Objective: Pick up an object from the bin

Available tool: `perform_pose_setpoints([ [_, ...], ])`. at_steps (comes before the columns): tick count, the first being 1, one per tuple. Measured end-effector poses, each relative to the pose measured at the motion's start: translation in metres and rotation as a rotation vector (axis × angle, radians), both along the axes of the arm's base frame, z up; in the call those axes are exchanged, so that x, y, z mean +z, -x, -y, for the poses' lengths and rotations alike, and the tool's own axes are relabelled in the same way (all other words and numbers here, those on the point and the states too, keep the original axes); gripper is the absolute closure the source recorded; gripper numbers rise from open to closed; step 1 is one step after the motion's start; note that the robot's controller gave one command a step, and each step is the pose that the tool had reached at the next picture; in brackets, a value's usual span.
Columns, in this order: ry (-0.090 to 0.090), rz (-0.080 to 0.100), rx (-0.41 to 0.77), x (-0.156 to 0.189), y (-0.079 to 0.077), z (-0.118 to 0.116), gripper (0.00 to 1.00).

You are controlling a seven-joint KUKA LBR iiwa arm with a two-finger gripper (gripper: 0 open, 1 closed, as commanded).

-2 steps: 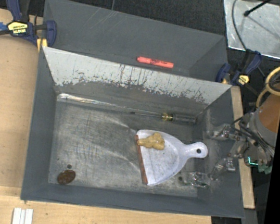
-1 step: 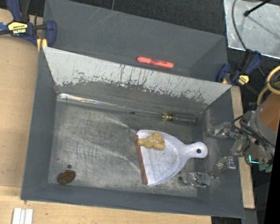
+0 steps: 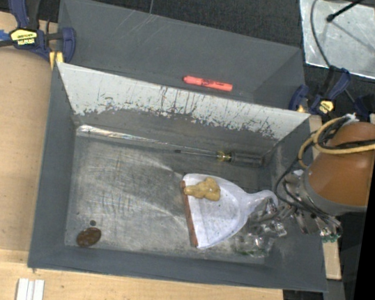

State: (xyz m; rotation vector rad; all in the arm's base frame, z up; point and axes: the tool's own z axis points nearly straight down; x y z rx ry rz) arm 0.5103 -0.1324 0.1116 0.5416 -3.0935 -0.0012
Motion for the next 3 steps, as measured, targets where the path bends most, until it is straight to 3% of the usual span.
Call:
perform_pose_setpoints([
  [1,0.001,0.003,0.000,0.001,-0.001,0.000,1.00],
  [2,0.001,0.003,-0.085,0.011,0.002,-0.006,1.00],
  [3,0.001,0.006,-0.146,0.028,0.000,-0.010,0.00],
])
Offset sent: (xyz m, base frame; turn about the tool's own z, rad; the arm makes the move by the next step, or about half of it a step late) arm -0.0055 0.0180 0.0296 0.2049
